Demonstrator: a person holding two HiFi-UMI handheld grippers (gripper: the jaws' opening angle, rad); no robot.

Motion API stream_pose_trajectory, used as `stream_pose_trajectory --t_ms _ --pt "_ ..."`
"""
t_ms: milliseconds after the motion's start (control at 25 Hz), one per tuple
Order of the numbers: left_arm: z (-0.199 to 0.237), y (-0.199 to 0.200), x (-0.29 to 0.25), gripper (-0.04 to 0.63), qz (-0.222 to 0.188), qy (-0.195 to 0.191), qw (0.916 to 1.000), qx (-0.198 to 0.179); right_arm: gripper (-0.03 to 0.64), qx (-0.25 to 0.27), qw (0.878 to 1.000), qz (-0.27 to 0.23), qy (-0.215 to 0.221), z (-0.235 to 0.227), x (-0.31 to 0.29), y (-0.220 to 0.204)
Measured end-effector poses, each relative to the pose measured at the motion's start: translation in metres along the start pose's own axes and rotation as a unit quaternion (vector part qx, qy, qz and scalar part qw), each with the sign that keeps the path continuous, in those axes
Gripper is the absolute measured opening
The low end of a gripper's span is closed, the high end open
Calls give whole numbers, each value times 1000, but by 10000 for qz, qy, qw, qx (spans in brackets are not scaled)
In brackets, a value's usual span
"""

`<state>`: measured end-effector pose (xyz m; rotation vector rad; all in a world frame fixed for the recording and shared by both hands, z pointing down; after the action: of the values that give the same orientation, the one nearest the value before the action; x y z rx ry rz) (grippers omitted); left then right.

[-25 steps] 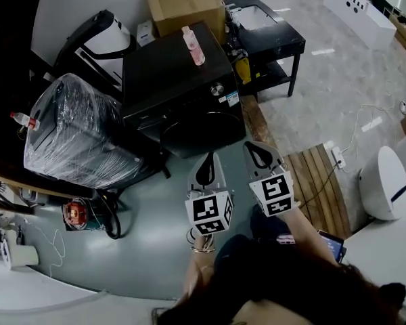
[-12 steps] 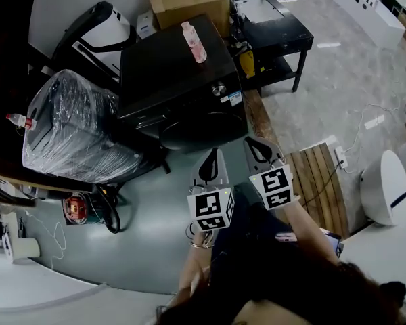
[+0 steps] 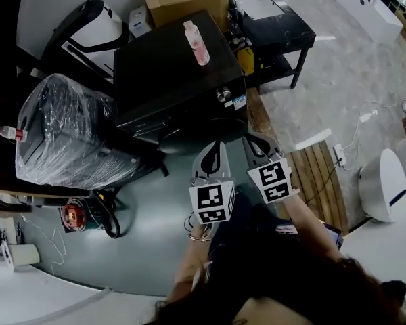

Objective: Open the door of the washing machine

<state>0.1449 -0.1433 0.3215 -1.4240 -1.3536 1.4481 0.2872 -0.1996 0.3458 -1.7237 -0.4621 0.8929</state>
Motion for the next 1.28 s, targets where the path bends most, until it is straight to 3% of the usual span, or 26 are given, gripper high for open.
stream_pose_trajectory --t_ms 640,1120,1280 --pt "60 -28 -70 12 236 -578 9980 -135 23 166 9982 504 -294 -3 -83 -3" --pt "59 -55 -111 12 705 -331 9969 112 37 700 9922 1031 91 -29 -128 -24" --pt "59 -58 -129 12 610 -244 9977 190 44 768 9890 1226 307 -42 -145 -34"
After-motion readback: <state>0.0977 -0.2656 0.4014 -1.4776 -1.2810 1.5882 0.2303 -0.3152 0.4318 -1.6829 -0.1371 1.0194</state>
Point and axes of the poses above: the fingertips, and each gripper's own axes: x backward along the fingers, z to its left, y out of its top, the point moved 10 cm from there along x, backward along the fingers, and after that the axes turned 10 degrees about -x, right-handed, at the moved point
